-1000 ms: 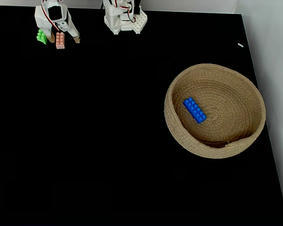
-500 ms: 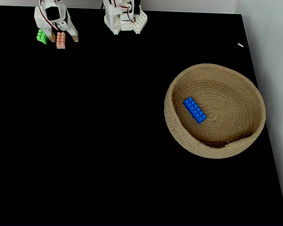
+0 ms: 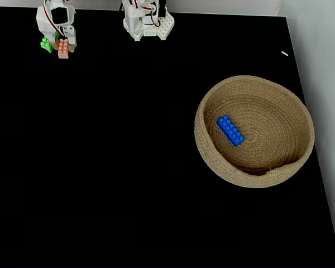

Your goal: Place the lego blocks in the tray

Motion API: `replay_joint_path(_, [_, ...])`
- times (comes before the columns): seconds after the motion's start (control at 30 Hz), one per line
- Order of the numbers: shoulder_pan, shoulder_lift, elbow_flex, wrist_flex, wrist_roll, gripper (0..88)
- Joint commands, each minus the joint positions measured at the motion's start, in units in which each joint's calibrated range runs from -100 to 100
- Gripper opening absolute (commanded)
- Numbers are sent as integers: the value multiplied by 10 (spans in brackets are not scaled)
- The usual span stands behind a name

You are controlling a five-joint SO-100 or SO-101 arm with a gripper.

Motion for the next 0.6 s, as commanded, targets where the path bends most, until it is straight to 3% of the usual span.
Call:
replay_joint_path(0.0, [-35,-17,-5,-4,-37,0])
replay_joint_path(0.17, [-140,-79,-60,43,-125,0])
replay_joint_path(0.57, [-514,-144,-205,15,-320,0])
